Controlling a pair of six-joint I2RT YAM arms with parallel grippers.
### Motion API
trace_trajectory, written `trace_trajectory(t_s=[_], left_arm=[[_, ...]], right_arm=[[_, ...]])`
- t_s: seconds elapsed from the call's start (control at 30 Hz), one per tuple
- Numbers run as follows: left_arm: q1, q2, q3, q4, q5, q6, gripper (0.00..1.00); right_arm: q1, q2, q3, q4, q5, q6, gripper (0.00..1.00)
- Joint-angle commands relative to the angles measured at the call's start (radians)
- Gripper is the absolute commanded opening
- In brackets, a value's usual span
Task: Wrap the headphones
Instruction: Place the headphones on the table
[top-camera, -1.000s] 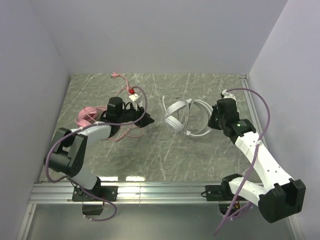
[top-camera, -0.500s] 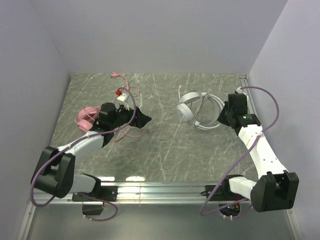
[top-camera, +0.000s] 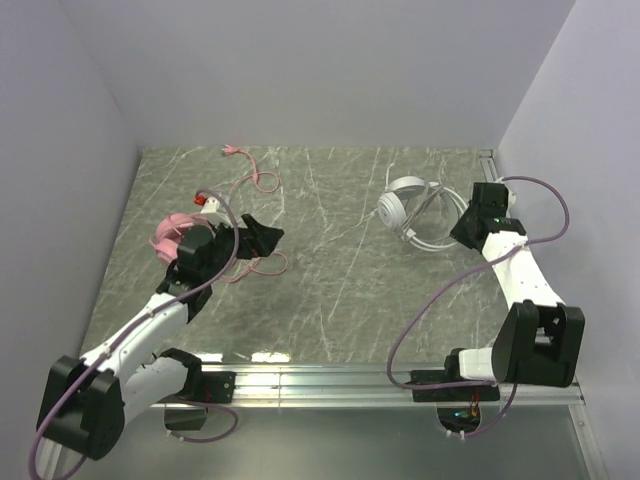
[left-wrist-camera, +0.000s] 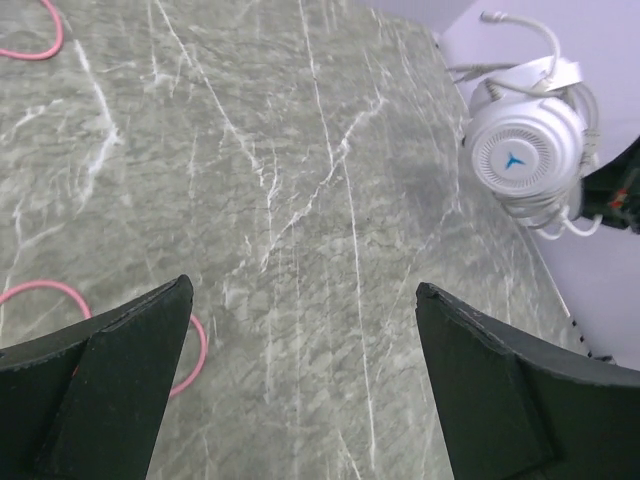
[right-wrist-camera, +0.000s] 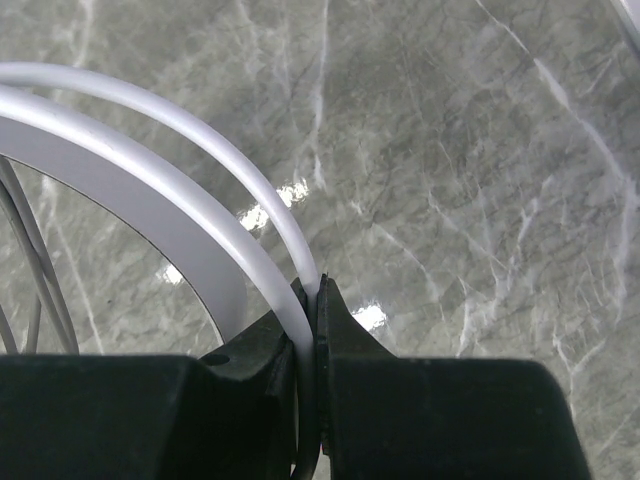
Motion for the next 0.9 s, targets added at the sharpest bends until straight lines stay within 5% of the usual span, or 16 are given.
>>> trace_trajectory(t_s=[0.0, 0.47, 0.87], left_arm=[[0.002, -0.077, -0.052, 0.006, -0.084, -0.082, 0.99], [0.002, -0.300, -0.189, -0.034, -0.322, -0.274, 0.99], [0.002, -0.286, -0.185, -0.059, -0.315, -0.257, 0.99]], right_arm=[[-0.014, 0.032, 0.078, 0.111, -0.006, 0.046, 0.00], [-0.115, 0.239, 0.124, 0.173, 0.008, 0.089, 0.00], [-0.143, 0.362, 0.128, 0.210, 0.070, 0.122, 0.00]])
